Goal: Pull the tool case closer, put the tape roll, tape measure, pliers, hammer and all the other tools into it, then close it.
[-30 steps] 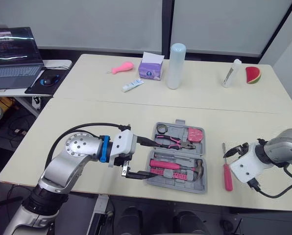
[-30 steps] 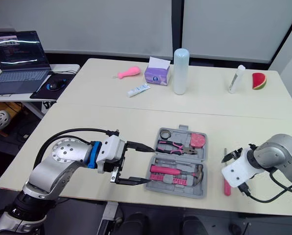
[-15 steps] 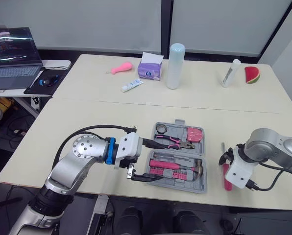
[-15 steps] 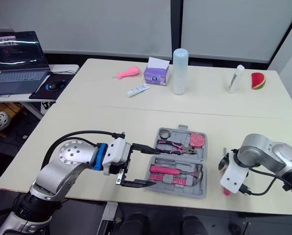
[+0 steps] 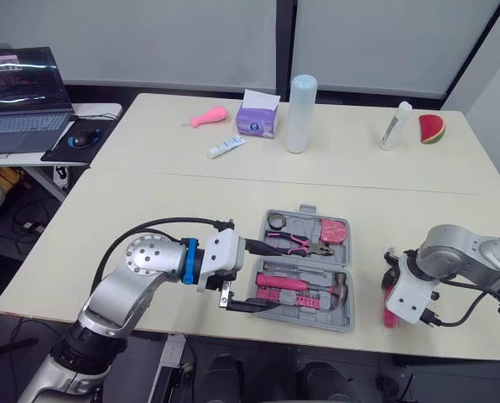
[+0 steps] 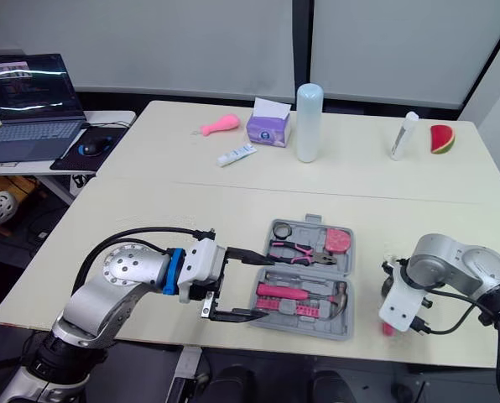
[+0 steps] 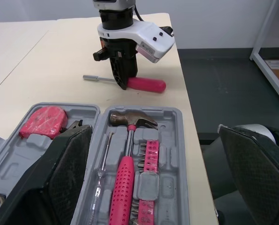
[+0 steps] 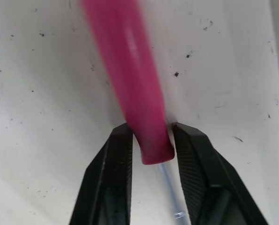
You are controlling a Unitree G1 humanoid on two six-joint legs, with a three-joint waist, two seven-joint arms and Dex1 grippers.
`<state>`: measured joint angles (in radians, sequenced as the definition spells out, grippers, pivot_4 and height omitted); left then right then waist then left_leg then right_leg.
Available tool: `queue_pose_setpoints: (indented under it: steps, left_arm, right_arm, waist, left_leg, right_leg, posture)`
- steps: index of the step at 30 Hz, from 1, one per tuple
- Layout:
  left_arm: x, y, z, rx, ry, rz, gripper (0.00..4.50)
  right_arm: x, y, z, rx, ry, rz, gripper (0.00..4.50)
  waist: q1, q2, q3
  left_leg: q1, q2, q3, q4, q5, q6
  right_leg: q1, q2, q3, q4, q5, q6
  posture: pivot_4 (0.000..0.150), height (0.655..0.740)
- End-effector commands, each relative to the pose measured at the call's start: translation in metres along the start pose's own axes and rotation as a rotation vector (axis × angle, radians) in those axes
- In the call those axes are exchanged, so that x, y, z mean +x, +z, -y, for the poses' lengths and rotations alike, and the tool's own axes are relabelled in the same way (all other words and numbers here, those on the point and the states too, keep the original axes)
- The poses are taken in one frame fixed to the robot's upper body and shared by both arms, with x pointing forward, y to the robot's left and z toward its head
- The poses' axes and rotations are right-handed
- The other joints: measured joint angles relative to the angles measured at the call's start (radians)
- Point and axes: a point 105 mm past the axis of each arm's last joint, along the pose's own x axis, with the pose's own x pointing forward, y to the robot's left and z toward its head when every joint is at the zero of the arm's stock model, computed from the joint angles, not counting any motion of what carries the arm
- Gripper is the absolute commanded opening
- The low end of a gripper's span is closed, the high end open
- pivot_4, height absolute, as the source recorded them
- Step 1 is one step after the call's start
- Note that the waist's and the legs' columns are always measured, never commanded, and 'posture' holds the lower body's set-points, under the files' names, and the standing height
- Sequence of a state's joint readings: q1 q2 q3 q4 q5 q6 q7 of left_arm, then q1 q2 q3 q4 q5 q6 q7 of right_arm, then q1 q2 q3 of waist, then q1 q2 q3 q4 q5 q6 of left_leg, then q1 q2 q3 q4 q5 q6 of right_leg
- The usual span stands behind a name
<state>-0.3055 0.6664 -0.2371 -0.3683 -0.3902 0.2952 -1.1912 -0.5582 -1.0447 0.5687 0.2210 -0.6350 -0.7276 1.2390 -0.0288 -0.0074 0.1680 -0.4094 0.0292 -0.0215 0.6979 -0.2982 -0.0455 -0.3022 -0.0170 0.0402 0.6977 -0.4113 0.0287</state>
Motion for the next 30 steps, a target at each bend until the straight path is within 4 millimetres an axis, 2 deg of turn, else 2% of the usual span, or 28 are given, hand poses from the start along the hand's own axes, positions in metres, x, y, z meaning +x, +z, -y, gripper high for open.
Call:
queue_pose_setpoints:
  steps: [1,6,10,14,17,20,25,30]
  left_arm:
    - [0.003,0.005,0.004,0.04,-0.007,0.019,4.5]
    - [0.004,0.004,0.003,0.044,-0.001,0.023,4.5]
    - [0.007,0.004,0.001,0.058,-0.009,0.032,4.5]
    - [0.01,0.005,-0.001,0.095,-0.035,0.03,4.5]
    - [0.011,0.004,-0.002,0.107,-0.044,0.028,4.5]
    - [0.01,0.002,-0.003,0.109,-0.045,0.028,4.5]
    - [0.01,0.005,-0.002,0.118,-0.055,0.028,4.5]
    - [0.009,0.009,-0.002,0.119,-0.05,0.034,4.5]
  right_arm:
    - [-0.007,0.001,-0.002,0.063,-0.028,0.008,0.64]
    - [-0.037,0.005,-0.014,0.3,-0.103,0.032,0.64]
    - [-0.053,0.019,-0.036,0.633,-0.118,0.089,0.64]
    - [-0.062,0.029,-0.048,1.11,-0.193,0.187,0.64]
    - [-0.061,0.035,-0.054,1.487,-0.25,0.277,0.64]
    - [-0.056,0.031,-0.055,1.737,-0.313,0.298,0.64]
    - [-0.039,0.021,-0.055,2.029,-0.384,0.285,0.64]
    - [-0.028,0.005,-0.053,2.203,-0.457,0.23,0.64]
  waist:
    - [0.0,0.0,0.0]
    - [0.006,0.001,0.0]
    - [0.024,0.0,0.0]
    - [0.025,0.0,0.0]
    - [0.026,0.0,0.0]
    - [0.026,0.0,0.0]
    - [0.026,0.0,0.0]
    - [0.026,0.0,-0.001]
  left_leg:
    - [0.0,0.0,0.0,0.0,0.0,0.0]
    - [-0.001,0.0,0.0,0.0,0.0,0.0]
    - [-0.003,0.0,-0.001,0.0,0.0,0.0]
    - [-0.003,0.0,-0.001,0.0,0.0,0.0]
    - [-0.003,0.0,-0.001,0.0,0.0,0.0]
    - [-0.004,-0.001,-0.001,0.0,0.0,0.0]
    - [-0.004,-0.001,-0.001,0.0,0.0,0.0]
    - [-0.006,-0.002,-0.001,0.0,0.0,0.0]
  right_leg:
    - [0.0,0.0,0.0,0.0,0.0,0.0]
    - [0.0,0.0,0.0,0.0,0.0,0.0]
    - [0.0,-0.001,0.0,-0.001,0.0,0.0]
    - [0.0,0.0,0.0,-0.001,0.0,0.0]
    - [0.001,0.001,0.0,-0.001,0.0,0.0]
    - [0.001,0.001,0.0,-0.001,0.0,0.0]
    - [0.0,0.002,0.001,-0.001,0.0,0.0]
    - [-0.001,0.003,0.001,-0.001,0.0,0.0]
  posture:
    - [0.15,0.7161]
    - [0.15,0.7161]
    - [0.15,0.7161]
    - [0.15,0.7161]
    - [0.15,0.7161]
    - [0.15,0.7161]
    - [0.15,0.7161]
    - [0.15,0.7161]
